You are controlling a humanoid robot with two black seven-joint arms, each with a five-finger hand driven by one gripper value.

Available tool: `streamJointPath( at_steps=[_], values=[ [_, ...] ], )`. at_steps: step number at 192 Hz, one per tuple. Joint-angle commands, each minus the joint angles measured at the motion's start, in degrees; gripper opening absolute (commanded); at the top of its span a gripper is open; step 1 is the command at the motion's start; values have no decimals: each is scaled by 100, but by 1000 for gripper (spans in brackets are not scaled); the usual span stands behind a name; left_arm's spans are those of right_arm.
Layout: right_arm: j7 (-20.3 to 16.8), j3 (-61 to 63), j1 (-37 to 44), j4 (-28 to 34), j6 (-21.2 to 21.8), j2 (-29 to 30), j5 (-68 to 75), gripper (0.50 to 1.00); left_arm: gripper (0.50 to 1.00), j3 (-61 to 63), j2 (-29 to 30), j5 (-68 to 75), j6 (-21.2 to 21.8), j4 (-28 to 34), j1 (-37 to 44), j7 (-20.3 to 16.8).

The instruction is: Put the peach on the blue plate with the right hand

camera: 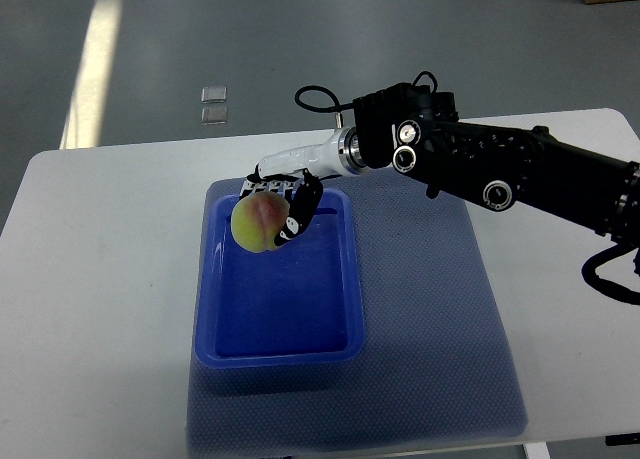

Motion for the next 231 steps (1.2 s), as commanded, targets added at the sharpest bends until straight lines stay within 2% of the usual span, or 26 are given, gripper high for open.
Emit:
streamJointPath(
  at_steps=[1,8,9,19,38,52,53,54,55,61,67,123,124,128,144,145,164,165,174,194,210,220,221,231],
  values=[
    [4,-11,-181,-128,-42,198,-142,666,1000,0,0,1,1,-1,7,1],
    [4,-11,-181,-128,-42,198,-142,666,1000,0,0,1,1,-1,7,1],
    [13,-11,-294,-128,-50,215,-194,680,1000,0,0,1,1,-1,-2,1],
    [13,-11,-383,-128,-86,224,-221,693,1000,0,0,1,1,-1,-2,1],
    [4,-72,-471,-146,-174,233,-274,756,1000,0,0,1,1,-1,-2,1],
    [13,-90,-471,-154,-182,233,-282,762,1000,0,0,1,1,-1,-2,1],
    [4,-108,-471,-154,-174,233,-282,825,1000,0,0,9,1,-1,-2,1],
    [4,-108,-471,-154,-174,233,-282,825,1000,0,0,9,1,-1,-2,1],
    [13,-116,-471,-154,-165,233,-282,848,1000,0,0,9,1,-9,-2,1],
    [13,-125,-471,-154,-156,233,-282,905,1000,0,0,9,1,-9,-2,1],
    [13,-125,-480,-154,-156,233,-282,923,1000,0,0,9,1,-9,-2,1],
    [4,-11,-392,-119,-94,75,-247,930,1000,0,0,-8,1,17,-2,1],
    [4,24,-279,-76,-86,-160,-169,930,1000,0,0,-8,1,26,7,1],
    [13,77,-181,-49,-59,-276,-159,930,1000,0,0,-8,1,17,7,1],
    [13,200,-40,13,-42,-426,-142,930,1000,0,0,-8,1,17,7,1],
    [22,539,64,73,19,-652,-89,930,1000,9,0,-8,1,8,7,1],
    [22,947,65,83,73,-901,25,930,1000,9,0,-8,1,8,7,1],
    [22,1321,48,83,107,-1127,173,930,1000,0,0,-8,1,0,7,1],
    [39,1641,4,83,90,-1279,350,930,1000,9,0,1,1,-1,7,1],
    [57,2493,-514,21,2,-1507,991,930,1000,9,0,1,-8,-1,7,1],
    [75,3337,-1112,13,-121,-1472,1650,930,1000,9,0,1,1,-1,7,1],
    [75,3338,-1112,13,-121,-1472,1651,930,1000,9,0,1,1,-1,7,1],
    [162,3807,-1565,4,-364,-1411,2052,930,1000,9,0,9,1,-9,7,1],
    [338,4181,-1930,4,-631,-1384,2372,930,1000,9,0,9,1,-9,7,1]
  ],
)
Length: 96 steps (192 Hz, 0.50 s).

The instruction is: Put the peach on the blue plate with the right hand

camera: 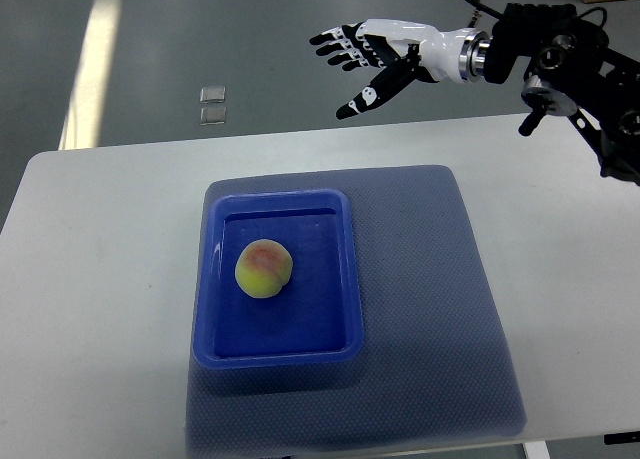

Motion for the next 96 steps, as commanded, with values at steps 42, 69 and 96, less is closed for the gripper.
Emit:
streamJointPath(
  at_steps=[42,69,96],
  values=[
    [1208,2105,-1904,-417,-1231,876,2908,930,1000,3,0,24,-17,-16,0,9],
    [1384,2228,-2071,-874,-1178,1069,4340,930,1000,3,0,33,-17,-16,0,9],
    [1525,2219,-2080,-962,-1160,1315,4569,930,1000,3,0,24,-17,-16,0,9]
  ],
)
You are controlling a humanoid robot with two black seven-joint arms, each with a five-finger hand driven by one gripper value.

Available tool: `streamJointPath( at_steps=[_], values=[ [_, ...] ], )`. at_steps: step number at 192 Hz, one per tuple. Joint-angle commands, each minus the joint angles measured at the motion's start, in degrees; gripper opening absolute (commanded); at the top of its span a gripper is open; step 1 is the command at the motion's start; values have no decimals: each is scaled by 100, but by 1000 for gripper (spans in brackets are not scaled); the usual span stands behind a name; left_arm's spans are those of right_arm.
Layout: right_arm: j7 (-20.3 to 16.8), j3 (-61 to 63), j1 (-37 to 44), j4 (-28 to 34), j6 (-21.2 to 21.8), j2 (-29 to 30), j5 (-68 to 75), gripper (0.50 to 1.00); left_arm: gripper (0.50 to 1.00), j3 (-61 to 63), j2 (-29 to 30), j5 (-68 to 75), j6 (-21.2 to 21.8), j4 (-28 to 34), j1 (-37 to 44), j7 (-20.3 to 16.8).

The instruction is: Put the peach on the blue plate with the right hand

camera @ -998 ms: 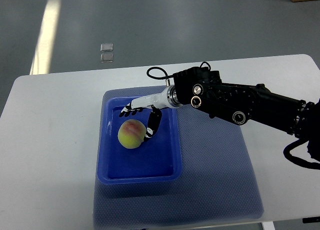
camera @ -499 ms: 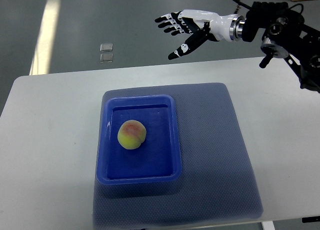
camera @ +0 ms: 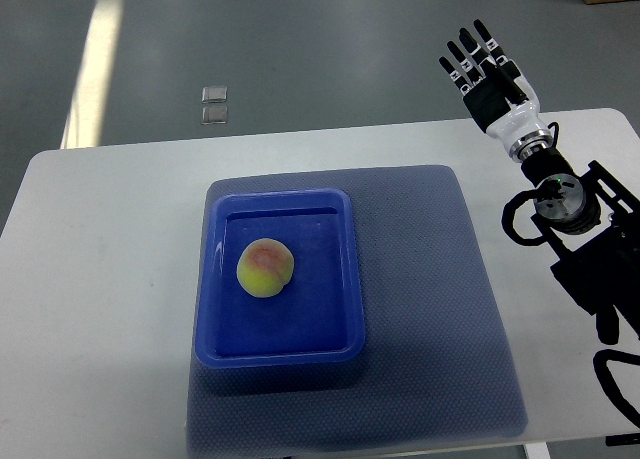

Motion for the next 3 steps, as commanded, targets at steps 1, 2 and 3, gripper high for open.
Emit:
streamJointPath(
  at_steps=[1,2,3],
  values=[
    [103,-3,-17,-88,19,199,187,930,1000,-1,0,-10,0,1,1,0],
    [103,-3,-17,-105,19,208,187,930,1000,-1,0,-10,0,1,-8,0],
    [103,-3,-17,-106,19,208,187,930,1000,-1,0,-10,0,1,-8,0]
  ],
)
